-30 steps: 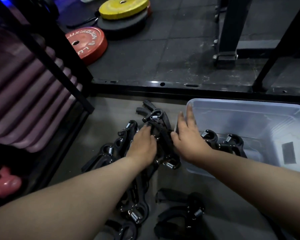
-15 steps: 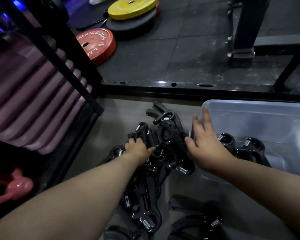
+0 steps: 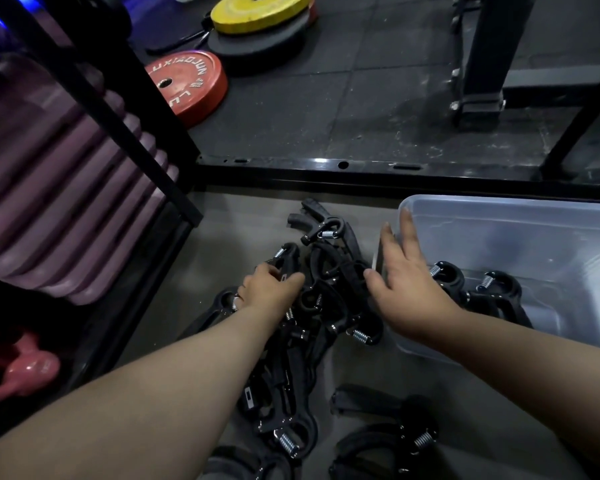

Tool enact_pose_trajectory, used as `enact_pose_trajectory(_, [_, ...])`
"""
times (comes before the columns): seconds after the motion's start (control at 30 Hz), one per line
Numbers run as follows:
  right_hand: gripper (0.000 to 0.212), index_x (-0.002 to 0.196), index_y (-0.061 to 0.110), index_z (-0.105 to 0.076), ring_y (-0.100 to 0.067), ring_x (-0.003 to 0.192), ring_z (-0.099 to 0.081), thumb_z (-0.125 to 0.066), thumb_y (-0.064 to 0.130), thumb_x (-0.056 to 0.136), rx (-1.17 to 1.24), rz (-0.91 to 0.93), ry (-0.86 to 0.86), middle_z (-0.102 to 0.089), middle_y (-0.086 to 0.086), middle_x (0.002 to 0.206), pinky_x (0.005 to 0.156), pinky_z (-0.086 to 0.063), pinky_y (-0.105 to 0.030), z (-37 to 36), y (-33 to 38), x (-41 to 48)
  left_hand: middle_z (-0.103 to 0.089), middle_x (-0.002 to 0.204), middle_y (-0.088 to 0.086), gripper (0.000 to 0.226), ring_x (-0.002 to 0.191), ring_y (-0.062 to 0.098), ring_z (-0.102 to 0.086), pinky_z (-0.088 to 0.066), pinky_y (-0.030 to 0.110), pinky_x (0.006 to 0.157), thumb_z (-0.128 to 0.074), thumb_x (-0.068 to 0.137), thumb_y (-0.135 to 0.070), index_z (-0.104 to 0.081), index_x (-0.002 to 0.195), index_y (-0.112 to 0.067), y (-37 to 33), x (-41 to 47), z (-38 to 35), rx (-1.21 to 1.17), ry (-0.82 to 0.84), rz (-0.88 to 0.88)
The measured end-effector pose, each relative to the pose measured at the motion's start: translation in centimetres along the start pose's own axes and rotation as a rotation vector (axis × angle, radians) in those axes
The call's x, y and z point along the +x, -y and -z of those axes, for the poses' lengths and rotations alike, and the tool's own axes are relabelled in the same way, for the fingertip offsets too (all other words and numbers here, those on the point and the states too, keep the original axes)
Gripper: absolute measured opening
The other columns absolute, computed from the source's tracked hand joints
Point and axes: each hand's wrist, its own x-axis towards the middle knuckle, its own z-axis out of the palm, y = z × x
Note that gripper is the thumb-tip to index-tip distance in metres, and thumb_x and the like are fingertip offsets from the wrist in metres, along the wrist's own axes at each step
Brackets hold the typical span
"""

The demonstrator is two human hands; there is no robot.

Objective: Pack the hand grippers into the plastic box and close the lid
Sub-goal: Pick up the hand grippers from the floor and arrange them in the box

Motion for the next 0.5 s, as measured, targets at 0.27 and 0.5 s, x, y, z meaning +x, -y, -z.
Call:
enact_pose_trajectory(0.27, [0.071, 0.156, 0.015, -0.003, -0.014, 0.149, 0.015, -0.041, 0.036, 0.1, 0.0, 0.017, 0.034, 0.044, 0.012, 0.149, 0.114, -0.004, -0.027, 0.4, 0.0, -0.1, -0.057, 0.074, 0.009, 0.03, 0.052, 0.021, -0.05, -0.04, 0.03, 0.053, -0.053, 0.076, -0.042, -0.061, 0.082, -0.014, -3.2, -3.4, 2.2, -1.002, 0.357, 0.069])
enact_pose_trajectory(0.5, [0.037, 0.121, 0.01, -0.059, -0.017, 0.14, -0.034, -0.04, 0.036, 0.103, 0.403, -0.083, -0.08, -0.037, -0.007, 0.153, 0.105, -0.026, -0.021, 3.7, 2.5, -0.1, -0.067, 0.094, 0.002, 0.031, 0.096, 0.023, -0.063, -0.049, 0.046, 0.093, -0.062, 0.069, -0.058, -0.062, 0.085, -0.031, -7.0, -7.9, 1.5, -0.622, 0.18, -0.478])
